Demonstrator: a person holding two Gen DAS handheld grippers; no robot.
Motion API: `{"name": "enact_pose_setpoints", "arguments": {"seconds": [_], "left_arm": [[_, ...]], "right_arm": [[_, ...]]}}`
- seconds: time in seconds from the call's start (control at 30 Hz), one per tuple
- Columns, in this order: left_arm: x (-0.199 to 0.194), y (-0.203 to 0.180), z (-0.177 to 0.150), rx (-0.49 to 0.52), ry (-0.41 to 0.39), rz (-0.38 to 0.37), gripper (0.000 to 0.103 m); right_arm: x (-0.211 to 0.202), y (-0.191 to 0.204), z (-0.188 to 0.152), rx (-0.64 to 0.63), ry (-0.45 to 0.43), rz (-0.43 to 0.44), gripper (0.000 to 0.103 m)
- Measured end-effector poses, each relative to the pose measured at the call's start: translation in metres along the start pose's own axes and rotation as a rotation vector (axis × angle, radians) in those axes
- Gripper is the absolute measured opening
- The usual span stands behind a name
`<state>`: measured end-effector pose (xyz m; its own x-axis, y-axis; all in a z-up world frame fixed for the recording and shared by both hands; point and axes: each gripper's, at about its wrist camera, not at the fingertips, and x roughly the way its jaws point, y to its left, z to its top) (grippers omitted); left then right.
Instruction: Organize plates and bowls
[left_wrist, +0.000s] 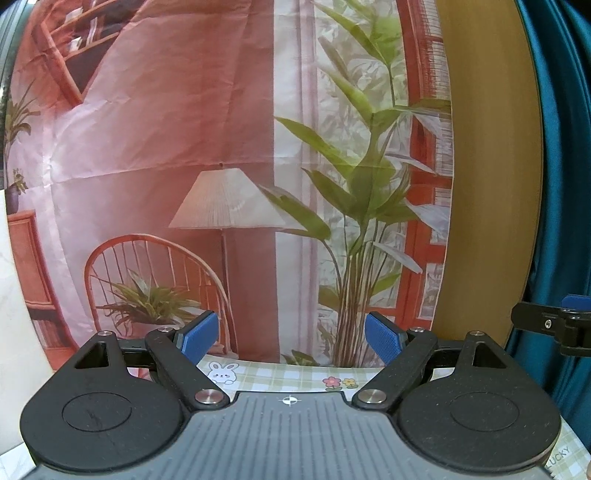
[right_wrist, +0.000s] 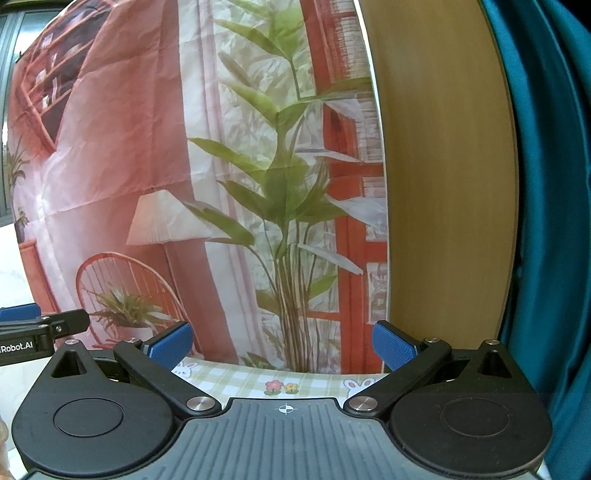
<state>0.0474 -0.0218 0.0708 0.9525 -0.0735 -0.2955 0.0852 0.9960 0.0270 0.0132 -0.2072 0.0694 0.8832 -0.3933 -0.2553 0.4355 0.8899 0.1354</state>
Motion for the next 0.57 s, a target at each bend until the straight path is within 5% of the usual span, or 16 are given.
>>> {"name": "enact_pose_setpoints", "arguments": {"seconds": [0.57], "left_arm": [[-0.0026,-0.0011,-0.0024,0.002,-0.003,-0.008,0.088]], "right_arm": [[0.0013,0.0011,-0.0037,-0.003,0.01,0.005,0.103]]}}
